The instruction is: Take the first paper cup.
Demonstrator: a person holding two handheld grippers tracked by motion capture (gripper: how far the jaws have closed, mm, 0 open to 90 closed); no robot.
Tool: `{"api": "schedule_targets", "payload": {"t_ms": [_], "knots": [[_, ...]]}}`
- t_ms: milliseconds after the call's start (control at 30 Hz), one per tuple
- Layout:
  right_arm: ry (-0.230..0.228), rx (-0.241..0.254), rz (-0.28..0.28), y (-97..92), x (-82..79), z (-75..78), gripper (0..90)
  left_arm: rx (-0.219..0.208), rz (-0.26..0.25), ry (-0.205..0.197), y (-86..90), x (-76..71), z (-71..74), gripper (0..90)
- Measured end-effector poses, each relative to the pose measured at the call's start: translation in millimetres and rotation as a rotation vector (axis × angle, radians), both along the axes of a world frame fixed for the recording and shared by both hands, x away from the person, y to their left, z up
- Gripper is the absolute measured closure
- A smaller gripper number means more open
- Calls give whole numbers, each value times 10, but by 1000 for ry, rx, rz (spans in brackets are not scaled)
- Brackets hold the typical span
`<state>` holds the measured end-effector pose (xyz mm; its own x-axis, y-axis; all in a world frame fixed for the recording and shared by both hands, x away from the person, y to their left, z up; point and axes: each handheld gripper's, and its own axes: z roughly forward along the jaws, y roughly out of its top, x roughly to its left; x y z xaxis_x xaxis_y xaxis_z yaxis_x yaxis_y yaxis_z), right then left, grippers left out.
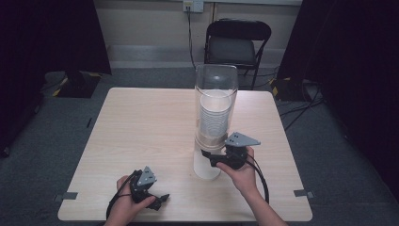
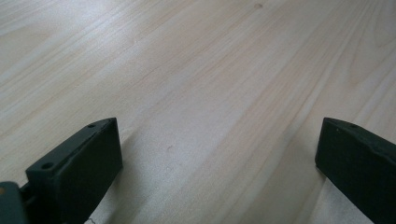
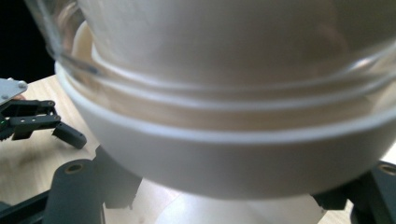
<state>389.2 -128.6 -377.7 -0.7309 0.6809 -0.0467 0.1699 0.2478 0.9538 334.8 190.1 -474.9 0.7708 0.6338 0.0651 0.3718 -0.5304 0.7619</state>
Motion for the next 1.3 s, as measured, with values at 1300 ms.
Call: {"api": "schedule_targets", "payload": {"t_ms": [1300], "knots": [[-76,-7,16,-42,10,-129,358,1,1,-1,-1,-2,-1,0]]}}
